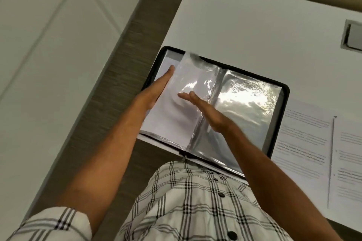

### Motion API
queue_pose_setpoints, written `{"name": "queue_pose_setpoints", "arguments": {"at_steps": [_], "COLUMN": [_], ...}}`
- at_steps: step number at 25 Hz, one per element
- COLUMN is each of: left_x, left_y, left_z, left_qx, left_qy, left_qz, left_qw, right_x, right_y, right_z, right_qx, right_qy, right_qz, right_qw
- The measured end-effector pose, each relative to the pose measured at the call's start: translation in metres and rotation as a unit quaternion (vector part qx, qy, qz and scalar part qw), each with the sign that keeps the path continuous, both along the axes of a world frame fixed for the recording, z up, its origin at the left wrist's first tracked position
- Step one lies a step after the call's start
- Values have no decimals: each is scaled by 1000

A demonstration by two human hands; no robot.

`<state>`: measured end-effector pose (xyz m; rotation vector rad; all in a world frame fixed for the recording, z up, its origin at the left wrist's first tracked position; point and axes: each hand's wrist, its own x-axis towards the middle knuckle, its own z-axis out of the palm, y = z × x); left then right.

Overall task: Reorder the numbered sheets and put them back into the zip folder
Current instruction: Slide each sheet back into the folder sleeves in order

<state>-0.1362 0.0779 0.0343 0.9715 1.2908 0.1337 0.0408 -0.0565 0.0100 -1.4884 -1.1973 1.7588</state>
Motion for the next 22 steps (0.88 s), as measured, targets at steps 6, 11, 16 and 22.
{"name": "queue_pose_setpoints", "arguments": {"at_steps": [6, 11, 16, 22], "left_x": [-13, 0, 52, 117], "left_y": [1, -22, -66, -103], "left_z": [-29, -53, -62, -83], "left_qx": [233, 372, 468, 504], "left_qy": [241, 436, 249, 195], "left_qz": [-62, -162, -347, -440], "left_qw": [940, 804, 774, 717], "right_x": [-7, 10, 51, 99], "right_y": [-6, -16, -43, -102], "right_z": [-16, -34, -47, -81], "right_qx": [25, 60, 165, 53], "right_qy": [-61, -53, -294, -507], "right_qz": [16, -128, -212, -170], "right_qw": [998, 989, 917, 843]}}
